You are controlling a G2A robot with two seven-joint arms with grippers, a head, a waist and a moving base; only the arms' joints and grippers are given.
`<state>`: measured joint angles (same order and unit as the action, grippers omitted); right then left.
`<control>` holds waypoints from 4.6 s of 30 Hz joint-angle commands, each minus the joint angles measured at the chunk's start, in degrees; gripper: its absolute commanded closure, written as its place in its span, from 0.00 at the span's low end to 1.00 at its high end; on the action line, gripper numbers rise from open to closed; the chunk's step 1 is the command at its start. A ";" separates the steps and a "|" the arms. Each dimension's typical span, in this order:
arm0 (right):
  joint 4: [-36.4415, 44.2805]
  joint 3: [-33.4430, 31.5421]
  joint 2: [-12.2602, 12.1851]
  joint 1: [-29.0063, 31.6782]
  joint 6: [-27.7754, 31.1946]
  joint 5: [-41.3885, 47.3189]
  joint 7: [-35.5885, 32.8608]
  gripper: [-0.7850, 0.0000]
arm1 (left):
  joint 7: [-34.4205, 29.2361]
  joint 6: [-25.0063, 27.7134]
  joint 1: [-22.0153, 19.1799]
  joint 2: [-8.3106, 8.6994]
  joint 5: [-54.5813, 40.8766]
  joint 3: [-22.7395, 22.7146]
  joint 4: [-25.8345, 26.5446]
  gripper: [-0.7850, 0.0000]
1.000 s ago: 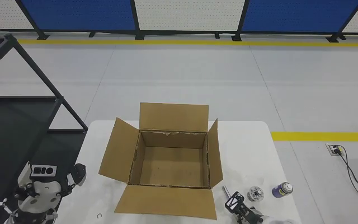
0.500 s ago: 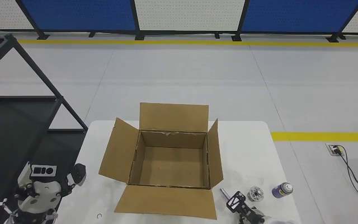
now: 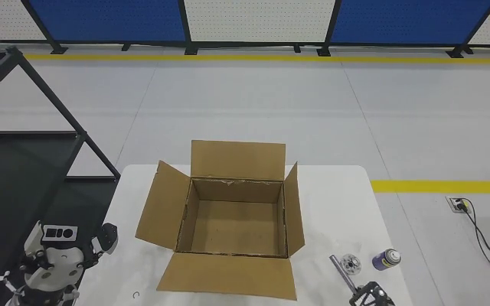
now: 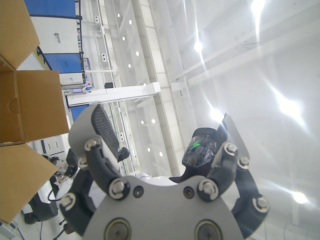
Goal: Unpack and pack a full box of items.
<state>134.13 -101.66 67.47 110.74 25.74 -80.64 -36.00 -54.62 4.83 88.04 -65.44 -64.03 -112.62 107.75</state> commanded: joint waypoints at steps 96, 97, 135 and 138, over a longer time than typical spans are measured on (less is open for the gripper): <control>0.52 52.65 6.17 -63.37 -20.94 -0.66 -18.10 1.00 | 0.00 0.00 0.00 0.00 0.00 0.00 0.00 0.00; 0.52 52.65 6.17 -63.37 -20.94 -0.66 -18.10 1.00 | 0.00 0.00 0.00 0.00 0.00 0.00 0.00 0.00; -4.36 50.76 6.54 -61.27 -22.30 -1.36 -17.00 1.00 | 0.00 0.00 0.00 0.00 0.00 0.00 0.00 0.00; -9.07 51.12 7.07 -62.55 -23.58 -1.85 -17.51 1.00 | 0.00 0.00 0.00 0.00 0.00 0.00 0.00 0.00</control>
<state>126.96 -50.83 74.33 48.72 2.50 -82.58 -53.50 -54.62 4.83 88.04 -65.44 -64.03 -112.62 107.75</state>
